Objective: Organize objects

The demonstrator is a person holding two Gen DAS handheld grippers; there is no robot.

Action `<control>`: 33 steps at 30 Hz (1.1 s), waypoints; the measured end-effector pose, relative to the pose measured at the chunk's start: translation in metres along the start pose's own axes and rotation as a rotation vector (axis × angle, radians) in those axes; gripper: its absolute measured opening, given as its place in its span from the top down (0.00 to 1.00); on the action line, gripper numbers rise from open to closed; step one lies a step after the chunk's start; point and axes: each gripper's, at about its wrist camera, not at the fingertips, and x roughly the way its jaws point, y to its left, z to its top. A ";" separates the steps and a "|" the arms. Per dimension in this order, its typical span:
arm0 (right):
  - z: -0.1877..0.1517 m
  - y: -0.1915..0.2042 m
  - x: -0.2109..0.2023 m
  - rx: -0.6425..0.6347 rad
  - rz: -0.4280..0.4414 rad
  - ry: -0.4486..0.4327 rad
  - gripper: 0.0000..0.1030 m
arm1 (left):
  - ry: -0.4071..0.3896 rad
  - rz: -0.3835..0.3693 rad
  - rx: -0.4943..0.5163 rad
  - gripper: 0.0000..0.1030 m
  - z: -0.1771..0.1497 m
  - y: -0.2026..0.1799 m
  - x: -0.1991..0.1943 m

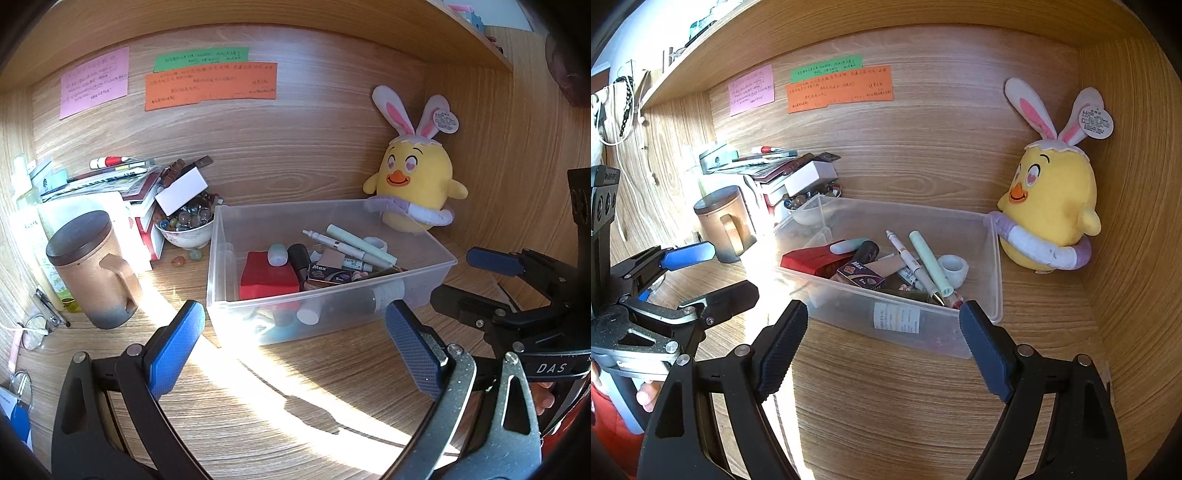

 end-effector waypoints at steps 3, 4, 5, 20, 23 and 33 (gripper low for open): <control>-0.001 0.000 0.000 0.005 0.004 0.004 0.20 | 0.000 -0.001 0.001 0.03 0.000 0.000 0.000; -0.001 -0.001 0.001 0.006 0.005 0.004 0.20 | 0.000 0.000 0.001 0.03 0.000 0.000 0.000; -0.001 -0.001 0.001 0.008 0.006 0.005 0.20 | 0.000 0.001 0.000 0.03 0.000 0.000 0.000; -0.002 -0.002 0.003 0.017 0.009 0.012 0.20 | 0.004 -0.004 -0.002 0.03 0.001 -0.001 0.001; -0.001 -0.002 0.002 0.016 0.009 0.012 0.20 | 0.002 -0.005 -0.002 0.03 0.001 -0.001 0.001; -0.001 -0.002 0.001 0.010 0.005 0.009 0.20 | 0.002 -0.008 -0.005 0.03 0.003 -0.001 0.000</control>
